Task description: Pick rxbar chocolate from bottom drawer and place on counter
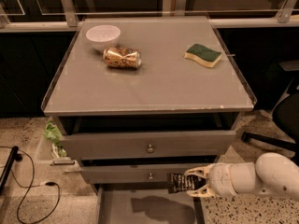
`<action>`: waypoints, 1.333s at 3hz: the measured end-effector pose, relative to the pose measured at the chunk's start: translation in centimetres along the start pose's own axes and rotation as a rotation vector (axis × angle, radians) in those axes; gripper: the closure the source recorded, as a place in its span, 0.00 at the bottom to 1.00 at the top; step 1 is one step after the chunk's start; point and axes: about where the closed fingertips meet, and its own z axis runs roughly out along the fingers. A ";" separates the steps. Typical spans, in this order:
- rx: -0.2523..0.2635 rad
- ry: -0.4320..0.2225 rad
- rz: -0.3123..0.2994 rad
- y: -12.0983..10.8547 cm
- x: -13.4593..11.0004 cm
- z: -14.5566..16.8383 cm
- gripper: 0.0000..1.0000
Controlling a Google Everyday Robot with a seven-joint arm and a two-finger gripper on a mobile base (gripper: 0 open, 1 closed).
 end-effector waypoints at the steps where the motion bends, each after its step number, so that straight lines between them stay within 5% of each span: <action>1: 0.000 0.000 0.000 0.0 0.0 0.0 1.00; 2: 0.008 -0.026 -0.030 -0.7 -2.0 -1.1 1.00; 4: -0.007 -0.075 -0.123 -8.0 -11.2 -7.5 1.00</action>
Offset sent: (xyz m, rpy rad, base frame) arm -0.0067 0.0112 0.0543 0.0398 -0.0627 0.0543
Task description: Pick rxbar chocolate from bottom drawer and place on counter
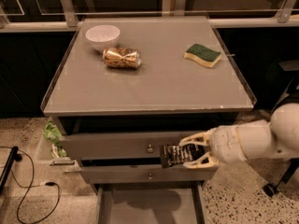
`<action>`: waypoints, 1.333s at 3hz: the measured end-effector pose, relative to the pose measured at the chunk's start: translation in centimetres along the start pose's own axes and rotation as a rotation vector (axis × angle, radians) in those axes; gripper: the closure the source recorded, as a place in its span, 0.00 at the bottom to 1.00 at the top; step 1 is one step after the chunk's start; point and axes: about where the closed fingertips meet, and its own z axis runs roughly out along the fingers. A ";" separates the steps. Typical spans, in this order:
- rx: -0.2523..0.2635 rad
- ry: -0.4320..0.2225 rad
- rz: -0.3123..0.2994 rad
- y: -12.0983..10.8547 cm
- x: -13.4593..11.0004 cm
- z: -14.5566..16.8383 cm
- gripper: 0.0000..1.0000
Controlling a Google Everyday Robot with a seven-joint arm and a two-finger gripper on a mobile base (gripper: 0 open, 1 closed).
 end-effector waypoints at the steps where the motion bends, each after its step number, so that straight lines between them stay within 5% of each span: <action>1: 0.009 0.017 -0.021 -4.5 -3.8 -3.5 1.00; 2: 0.087 0.016 -0.044 -9.3 -6.5 -8.0 1.00; 4: 0.097 0.008 -0.041 -10.8 -6.2 -8.0 1.00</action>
Offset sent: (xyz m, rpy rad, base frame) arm 0.0467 -0.0240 0.2067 0.0617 -0.1471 -0.0835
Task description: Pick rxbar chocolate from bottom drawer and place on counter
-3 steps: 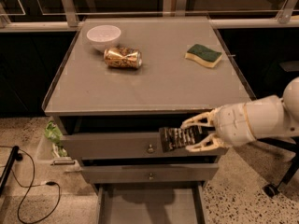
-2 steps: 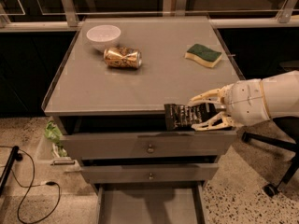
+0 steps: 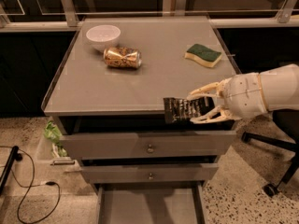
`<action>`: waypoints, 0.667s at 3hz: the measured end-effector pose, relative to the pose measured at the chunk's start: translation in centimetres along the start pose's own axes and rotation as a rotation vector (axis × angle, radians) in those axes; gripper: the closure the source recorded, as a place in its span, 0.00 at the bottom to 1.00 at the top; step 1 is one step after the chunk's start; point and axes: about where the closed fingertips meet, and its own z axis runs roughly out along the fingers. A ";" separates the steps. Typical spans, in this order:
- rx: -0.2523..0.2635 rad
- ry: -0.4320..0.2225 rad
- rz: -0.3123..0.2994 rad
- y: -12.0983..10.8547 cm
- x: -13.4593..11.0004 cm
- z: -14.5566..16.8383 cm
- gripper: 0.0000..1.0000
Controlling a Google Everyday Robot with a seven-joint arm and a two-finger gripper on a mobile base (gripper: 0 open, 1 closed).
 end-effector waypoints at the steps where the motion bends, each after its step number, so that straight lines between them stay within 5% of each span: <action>1: 0.012 -0.045 0.072 -3.5 2.0 0.8 1.00; 2: 0.019 -0.107 0.149 -8.1 3.2 2.6 1.00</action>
Offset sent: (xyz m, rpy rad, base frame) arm 0.1575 0.0184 0.0281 0.2460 0.1891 -0.0557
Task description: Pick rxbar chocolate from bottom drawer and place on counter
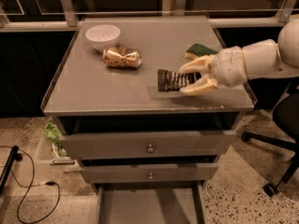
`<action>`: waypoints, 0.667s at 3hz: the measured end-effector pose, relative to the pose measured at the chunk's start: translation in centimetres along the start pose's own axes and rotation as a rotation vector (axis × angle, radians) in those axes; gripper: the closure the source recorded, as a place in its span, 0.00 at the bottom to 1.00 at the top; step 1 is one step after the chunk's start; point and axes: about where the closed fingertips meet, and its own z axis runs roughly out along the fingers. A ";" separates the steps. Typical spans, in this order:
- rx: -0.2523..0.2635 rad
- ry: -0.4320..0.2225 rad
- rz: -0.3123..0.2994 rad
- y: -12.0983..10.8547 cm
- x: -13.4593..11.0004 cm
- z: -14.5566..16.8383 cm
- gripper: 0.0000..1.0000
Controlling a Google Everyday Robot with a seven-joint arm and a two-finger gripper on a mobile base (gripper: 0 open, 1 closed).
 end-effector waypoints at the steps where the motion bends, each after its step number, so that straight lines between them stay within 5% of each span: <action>1: -0.016 -0.048 0.095 -3.1 0.5 2.1 1.00; 2: 0.009 -0.009 0.177 -4.7 1.1 3.0 1.00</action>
Offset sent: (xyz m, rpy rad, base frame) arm 0.0764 0.0189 -0.0038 0.0561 0.2046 -0.2070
